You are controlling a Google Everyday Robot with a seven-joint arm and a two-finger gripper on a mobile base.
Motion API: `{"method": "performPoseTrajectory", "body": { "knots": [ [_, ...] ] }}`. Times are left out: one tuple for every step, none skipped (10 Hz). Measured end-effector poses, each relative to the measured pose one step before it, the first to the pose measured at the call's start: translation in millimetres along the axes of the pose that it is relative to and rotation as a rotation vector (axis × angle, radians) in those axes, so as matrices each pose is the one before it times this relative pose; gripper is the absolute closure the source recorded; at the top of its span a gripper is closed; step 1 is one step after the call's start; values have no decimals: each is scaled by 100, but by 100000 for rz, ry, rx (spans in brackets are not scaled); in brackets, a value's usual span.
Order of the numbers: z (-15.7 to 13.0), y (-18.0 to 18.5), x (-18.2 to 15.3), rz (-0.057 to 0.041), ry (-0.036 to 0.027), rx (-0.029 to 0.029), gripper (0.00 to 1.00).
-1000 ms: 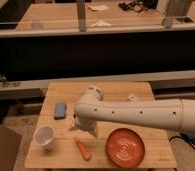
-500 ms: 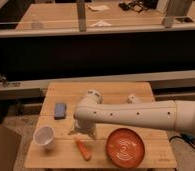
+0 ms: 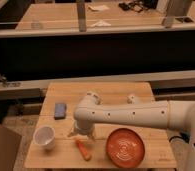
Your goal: Place the pepper in the ceramic cup
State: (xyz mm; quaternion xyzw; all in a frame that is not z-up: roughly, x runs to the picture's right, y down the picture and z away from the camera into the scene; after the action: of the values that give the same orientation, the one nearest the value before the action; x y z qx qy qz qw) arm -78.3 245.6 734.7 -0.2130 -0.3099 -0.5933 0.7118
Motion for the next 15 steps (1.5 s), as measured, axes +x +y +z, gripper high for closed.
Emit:
{"method": "performPoseTrajectory", "body": {
  "knots": [
    [208, -232, 81, -729, -608, 72, 20],
    [246, 128, 152, 43, -539, -299, 20],
    [543, 182, 92, -169, -705, -527, 20],
    [507, -142, 38, -598, -578, 44, 20],
    [168, 83, 99, 34, -311, 82, 20],
    [183, 54, 180, -66, -427, 54, 20],
    [250, -204, 70, -598, -537, -49, 20],
    [49, -113, 95, -254, -90, 172, 20],
    [271, 368, 163, 181, -320, -597, 20],
    [410, -12, 100, -430, -289, -124, 20],
    [109, 18, 42, -117, -36, 195, 20],
    [141, 259, 52, 249, -170, -84, 20],
    [100, 185, 98, 326, -199, -22, 20],
    [137, 43, 149, -205, -212, -101, 20],
    [129, 91, 133, -53, -120, -29, 20]
  ]
}}
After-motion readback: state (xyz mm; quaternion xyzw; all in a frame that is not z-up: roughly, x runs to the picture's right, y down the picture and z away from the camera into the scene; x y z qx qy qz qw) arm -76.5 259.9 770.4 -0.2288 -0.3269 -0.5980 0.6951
